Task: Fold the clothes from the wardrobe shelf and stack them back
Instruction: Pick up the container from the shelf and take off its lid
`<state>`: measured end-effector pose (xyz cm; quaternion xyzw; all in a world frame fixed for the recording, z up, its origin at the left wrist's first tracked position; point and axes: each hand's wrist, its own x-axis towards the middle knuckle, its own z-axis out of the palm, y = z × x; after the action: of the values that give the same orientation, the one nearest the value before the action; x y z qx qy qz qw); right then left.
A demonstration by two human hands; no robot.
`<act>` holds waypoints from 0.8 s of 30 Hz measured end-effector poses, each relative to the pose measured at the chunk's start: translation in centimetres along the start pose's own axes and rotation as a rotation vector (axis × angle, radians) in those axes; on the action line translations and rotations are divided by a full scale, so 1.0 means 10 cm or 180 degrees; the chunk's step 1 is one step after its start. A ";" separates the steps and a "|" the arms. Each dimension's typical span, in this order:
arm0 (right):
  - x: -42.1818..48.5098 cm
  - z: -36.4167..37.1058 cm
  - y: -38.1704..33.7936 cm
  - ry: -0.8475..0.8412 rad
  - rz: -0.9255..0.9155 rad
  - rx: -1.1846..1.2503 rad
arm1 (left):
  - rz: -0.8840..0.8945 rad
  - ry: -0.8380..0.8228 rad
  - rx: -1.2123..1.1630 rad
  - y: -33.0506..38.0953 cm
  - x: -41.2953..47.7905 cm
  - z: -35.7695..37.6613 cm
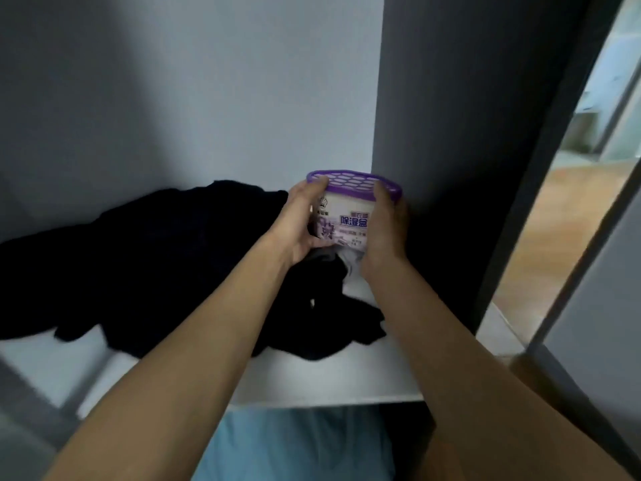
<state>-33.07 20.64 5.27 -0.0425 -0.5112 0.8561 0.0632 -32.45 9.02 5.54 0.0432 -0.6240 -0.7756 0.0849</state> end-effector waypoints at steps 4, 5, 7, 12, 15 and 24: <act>-0.59 -0.43 0.05 -0.0552 0.0581 0.0051 | -0.0134 0.0264 -0.0139 -0.12 -0.93 -0.13; -0.74 -0.52 0.10 -0.0687 0.0701 0.0112 | -0.0206 0.0313 -0.0184 -0.17 -1.15 -0.18; -1.06 -0.65 0.22 -0.0905 0.0896 0.0239 | -0.0363 0.0441 -0.0218 -0.29 -1.61 -0.31; -1.95 -0.73 0.60 -0.1413 0.1419 -0.0259 | -0.0405 0.1410 -0.0477 -0.54 -2.83 -0.68; -2.55 -0.71 0.83 -0.1995 0.1512 -0.0847 | -0.0409 0.1932 -0.0669 -0.62 -3.57 -0.93; -4.62 -0.64 1.54 -0.3474 0.2348 -0.1608 | -0.0201 0.3019 -0.0750 -0.86 -5.95 -1.82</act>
<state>12.44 11.94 -10.92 0.2091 -0.6052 0.5759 -0.5083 28.41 4.35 -9.09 0.4007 -0.4229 -0.7379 0.3406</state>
